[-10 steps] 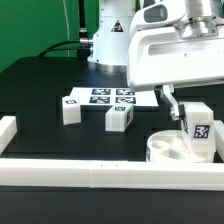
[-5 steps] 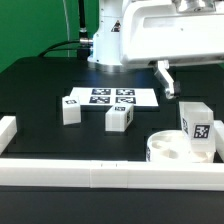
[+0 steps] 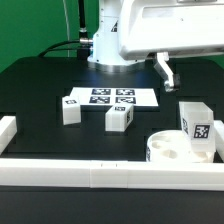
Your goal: Assemble stool
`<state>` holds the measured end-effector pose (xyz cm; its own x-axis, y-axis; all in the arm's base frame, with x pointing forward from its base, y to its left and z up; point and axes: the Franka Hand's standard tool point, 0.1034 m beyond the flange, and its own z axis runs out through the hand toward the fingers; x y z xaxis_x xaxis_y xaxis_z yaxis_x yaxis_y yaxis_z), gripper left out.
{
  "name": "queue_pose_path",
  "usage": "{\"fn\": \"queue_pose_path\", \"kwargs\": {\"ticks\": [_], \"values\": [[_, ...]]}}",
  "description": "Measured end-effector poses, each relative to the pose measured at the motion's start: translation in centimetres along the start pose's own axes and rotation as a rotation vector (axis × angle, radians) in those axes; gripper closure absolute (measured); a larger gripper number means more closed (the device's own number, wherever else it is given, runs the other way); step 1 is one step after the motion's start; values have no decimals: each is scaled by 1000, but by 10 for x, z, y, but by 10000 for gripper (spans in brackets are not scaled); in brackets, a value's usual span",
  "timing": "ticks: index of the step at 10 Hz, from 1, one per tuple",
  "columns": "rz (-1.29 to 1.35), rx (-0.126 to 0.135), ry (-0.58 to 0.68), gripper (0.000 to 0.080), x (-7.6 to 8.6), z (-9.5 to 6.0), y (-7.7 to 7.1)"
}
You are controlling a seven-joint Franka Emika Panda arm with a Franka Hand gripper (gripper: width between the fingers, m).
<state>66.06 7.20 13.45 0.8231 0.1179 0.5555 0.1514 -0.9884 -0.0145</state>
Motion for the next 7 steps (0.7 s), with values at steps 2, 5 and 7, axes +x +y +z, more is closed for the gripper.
{"fn": "queue_pose_path", "kwargs": {"ticks": [2, 5, 7], "values": [[-3, 18, -90, 150, -8, 3, -4], [-59, 54, -287, 150, 0, -2, -1], [-53, 79, -399, 150, -6, -4, -7]]}}
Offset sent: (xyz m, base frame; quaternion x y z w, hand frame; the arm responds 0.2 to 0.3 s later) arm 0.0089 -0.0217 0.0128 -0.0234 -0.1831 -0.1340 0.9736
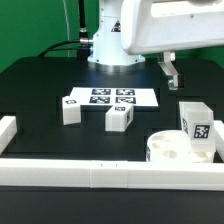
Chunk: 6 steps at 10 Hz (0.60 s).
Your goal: Assemble stool
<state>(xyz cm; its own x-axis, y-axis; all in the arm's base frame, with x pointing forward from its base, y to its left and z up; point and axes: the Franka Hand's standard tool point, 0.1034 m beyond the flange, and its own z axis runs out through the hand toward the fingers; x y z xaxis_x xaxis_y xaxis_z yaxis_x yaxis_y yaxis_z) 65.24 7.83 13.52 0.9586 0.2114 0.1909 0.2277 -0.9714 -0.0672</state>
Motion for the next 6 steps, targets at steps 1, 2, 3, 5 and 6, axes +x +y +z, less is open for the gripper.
{"fn": "queue_pose_path", "kwargs": {"ticks": [1, 2, 3, 5, 6], "values": [[0, 15, -60, 150, -2, -1, -2], [-13, 26, -124, 150, -4, 0, -5], [-124, 6, -110, 150, -1, 3, -3], [-245, -6, -94, 150, 3, 1, 0], [-275, -4, -95, 150, 3, 2, 0]]}}
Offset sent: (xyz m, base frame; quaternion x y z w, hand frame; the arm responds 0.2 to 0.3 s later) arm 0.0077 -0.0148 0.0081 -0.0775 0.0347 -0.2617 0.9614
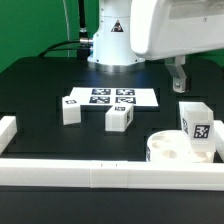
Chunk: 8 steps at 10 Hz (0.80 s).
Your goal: Assemble stool
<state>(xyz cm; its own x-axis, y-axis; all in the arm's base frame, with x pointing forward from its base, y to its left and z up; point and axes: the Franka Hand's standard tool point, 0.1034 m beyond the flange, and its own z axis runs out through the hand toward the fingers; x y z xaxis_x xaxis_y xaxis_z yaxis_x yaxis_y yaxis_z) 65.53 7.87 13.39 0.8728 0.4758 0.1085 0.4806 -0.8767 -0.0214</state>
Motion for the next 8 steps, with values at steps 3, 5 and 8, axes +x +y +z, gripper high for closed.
{"fn": "queue_pose_path", "kwargs": {"ticks": [3, 5, 8], "values": [[-212, 1, -2, 150, -1, 1, 1], [-495, -7, -11, 150, -4, 6, 7], [-739, -10, -23, 150, -6, 11, 9]]}}
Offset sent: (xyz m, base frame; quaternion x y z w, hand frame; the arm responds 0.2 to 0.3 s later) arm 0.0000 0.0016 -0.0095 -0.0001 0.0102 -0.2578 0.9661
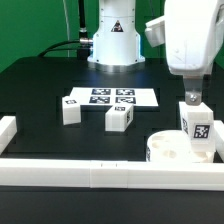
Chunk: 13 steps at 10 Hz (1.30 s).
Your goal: Assemble stool
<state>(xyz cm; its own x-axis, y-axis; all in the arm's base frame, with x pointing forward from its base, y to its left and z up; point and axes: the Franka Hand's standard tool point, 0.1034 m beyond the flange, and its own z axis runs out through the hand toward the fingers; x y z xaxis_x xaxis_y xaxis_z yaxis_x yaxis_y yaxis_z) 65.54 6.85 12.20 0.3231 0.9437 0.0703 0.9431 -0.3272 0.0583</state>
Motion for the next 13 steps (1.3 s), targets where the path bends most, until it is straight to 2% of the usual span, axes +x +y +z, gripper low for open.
{"fn": "queue_pose_path", "kwargs": {"ticks": [3, 6, 10, 13], "values": [[-185, -1, -11, 150, -4, 2, 1], [-383, 10, -27, 150, -1, 15, 0], [-394, 21, -26, 150, 6, 33, -8], [-390, 29, -27, 150, 4, 38, -10]]}}
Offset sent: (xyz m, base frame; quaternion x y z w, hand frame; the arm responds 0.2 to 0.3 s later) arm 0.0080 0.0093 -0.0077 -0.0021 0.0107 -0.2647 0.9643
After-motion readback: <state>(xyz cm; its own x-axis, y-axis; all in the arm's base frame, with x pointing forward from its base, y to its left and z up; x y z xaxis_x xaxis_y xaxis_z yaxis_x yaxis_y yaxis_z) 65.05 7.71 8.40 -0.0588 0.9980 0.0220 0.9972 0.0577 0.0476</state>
